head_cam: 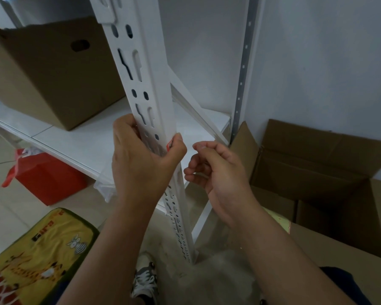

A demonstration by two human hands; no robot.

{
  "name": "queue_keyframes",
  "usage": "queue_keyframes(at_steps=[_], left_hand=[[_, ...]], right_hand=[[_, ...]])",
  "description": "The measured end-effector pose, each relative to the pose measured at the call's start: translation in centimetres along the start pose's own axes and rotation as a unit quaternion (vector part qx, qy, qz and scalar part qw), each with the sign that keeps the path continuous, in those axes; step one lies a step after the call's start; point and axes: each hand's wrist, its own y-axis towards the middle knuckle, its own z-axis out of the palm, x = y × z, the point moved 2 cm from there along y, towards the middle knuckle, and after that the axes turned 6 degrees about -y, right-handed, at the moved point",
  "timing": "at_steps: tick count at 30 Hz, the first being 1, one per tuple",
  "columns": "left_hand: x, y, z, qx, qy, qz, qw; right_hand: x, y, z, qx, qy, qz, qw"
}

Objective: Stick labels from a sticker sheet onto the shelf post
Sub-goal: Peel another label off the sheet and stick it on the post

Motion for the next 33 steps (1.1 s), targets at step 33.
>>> queue_keyframes(at_steps=[33], left_hand=[[1.9, 1.1, -1.3, 0.182, -0.116, -0.045, 0.975]], right_hand=[[0.5, -0.8, -0.8, -0.005, -0.092, -0.018, 0.996]])
